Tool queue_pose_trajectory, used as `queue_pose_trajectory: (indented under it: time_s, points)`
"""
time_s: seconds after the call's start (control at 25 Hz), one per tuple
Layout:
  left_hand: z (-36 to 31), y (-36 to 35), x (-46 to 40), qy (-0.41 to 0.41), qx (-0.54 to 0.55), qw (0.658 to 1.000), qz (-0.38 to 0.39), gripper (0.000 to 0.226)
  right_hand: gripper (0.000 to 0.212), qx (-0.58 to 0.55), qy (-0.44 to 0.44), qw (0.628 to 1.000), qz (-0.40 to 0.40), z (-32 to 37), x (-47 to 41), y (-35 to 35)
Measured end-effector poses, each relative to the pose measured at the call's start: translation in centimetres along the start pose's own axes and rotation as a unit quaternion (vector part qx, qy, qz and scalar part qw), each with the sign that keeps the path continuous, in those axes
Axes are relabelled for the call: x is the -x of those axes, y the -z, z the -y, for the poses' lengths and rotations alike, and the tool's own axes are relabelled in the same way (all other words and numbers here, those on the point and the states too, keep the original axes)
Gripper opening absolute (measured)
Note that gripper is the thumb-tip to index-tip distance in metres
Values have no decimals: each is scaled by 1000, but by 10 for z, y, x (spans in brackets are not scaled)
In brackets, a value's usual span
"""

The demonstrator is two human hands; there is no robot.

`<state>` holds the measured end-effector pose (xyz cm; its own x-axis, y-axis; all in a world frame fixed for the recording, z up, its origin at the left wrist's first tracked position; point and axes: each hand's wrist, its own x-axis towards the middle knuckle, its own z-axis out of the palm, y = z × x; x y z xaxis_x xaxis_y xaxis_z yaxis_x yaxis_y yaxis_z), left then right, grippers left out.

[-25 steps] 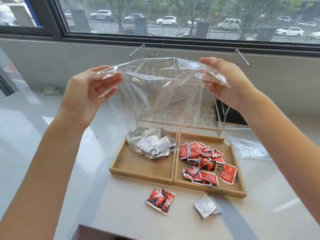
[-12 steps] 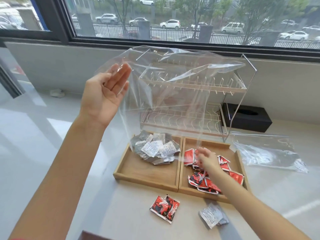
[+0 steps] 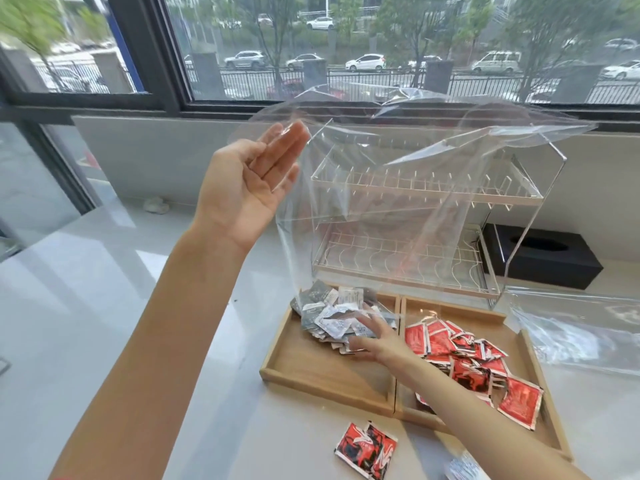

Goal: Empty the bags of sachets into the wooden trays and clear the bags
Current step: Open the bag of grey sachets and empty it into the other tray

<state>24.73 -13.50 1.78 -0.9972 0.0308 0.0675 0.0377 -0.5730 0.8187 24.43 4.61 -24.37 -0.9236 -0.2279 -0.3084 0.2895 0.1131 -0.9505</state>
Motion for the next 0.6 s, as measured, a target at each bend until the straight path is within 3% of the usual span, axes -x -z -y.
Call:
queue_pose_trajectory:
  time_s: [0.24, 0.36, 0.6]
  points:
    - [0, 0, 2, 2, 14, 1000, -2, 29, 9, -23, 35, 993, -109, 7, -10, -13]
    - [2, 0, 0, 1, 17, 1000, -13, 28, 15, 27, 16, 989, -146, 2, -11, -7]
    - [2, -12, -7, -24, 51, 998, -20, 28, 12, 112, -68, 983, -131, -6, -9, 11]
